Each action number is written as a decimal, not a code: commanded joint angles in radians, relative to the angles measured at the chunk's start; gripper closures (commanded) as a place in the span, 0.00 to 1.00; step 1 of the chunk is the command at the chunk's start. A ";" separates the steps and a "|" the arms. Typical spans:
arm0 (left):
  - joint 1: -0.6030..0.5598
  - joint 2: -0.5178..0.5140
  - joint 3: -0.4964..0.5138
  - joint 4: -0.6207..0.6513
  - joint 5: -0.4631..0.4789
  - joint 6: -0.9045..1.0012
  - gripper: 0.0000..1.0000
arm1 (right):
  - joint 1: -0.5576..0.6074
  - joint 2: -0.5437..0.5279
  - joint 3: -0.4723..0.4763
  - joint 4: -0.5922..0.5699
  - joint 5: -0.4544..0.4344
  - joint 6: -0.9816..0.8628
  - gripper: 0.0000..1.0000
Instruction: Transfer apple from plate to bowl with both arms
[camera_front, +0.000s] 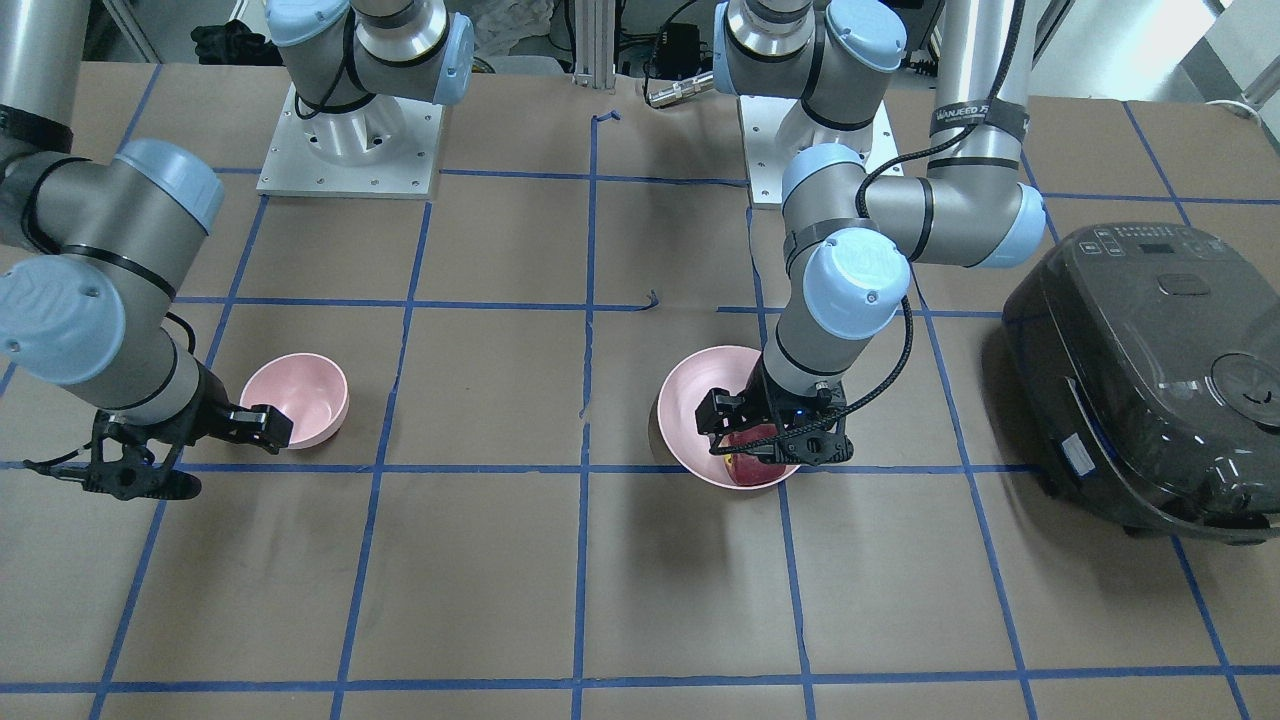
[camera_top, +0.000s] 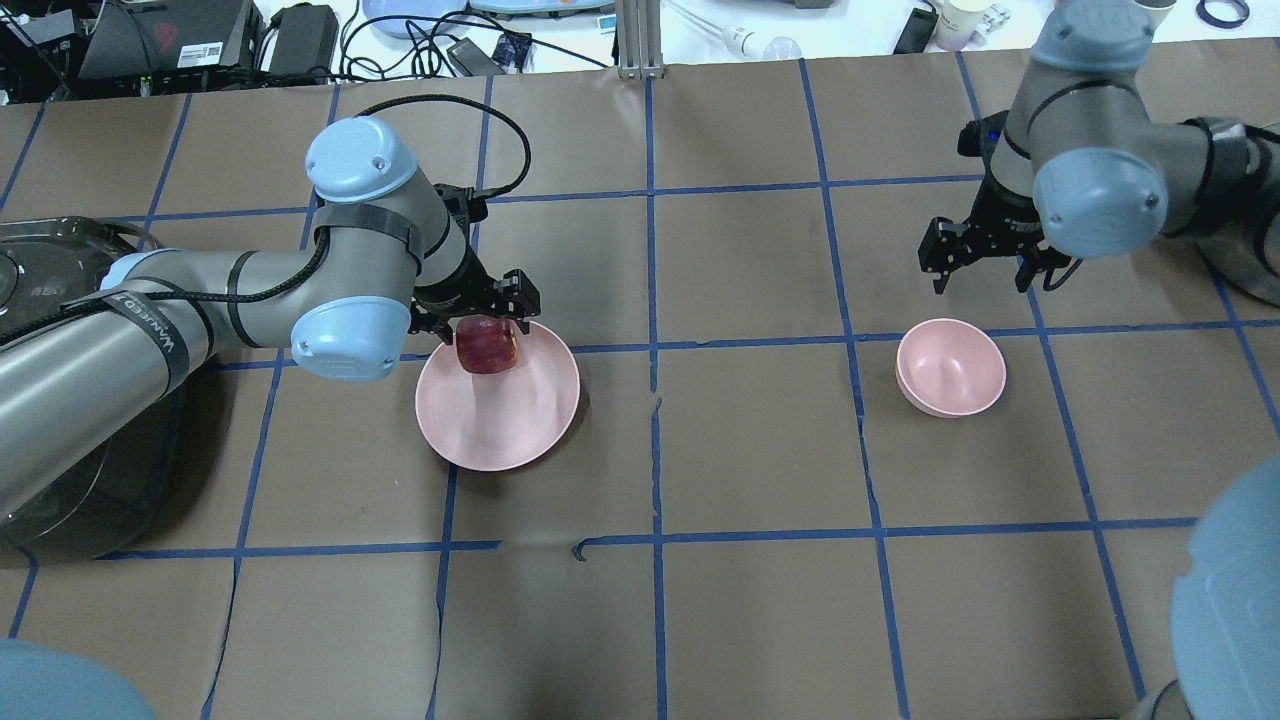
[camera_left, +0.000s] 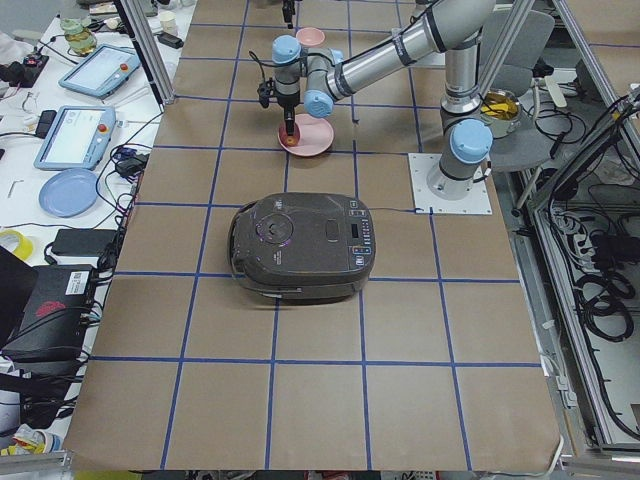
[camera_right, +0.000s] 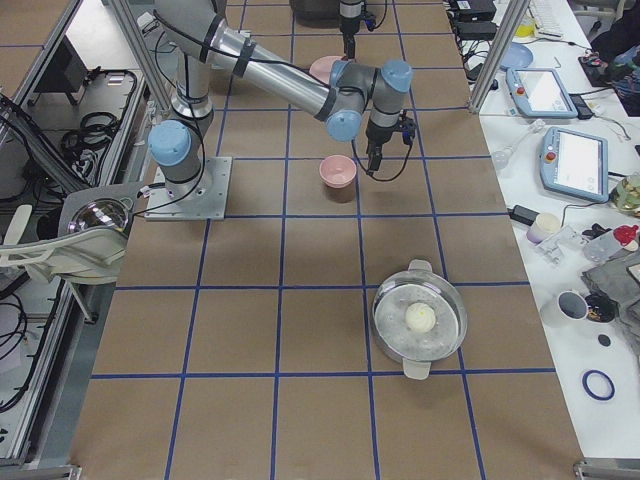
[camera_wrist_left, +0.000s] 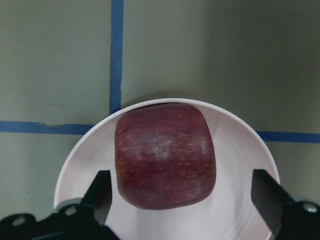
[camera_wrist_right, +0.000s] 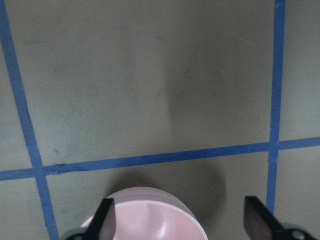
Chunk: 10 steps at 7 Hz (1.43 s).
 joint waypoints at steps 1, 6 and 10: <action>0.000 -0.020 -0.024 0.033 0.002 0.005 0.07 | -0.009 -0.004 0.081 -0.027 -0.007 -0.015 0.30; 0.003 0.006 -0.008 0.051 0.002 0.061 0.81 | -0.051 -0.009 0.116 -0.030 -0.002 -0.032 0.90; -0.014 0.120 0.057 -0.115 -0.010 0.051 0.84 | -0.043 -0.009 0.063 -0.024 0.058 -0.018 1.00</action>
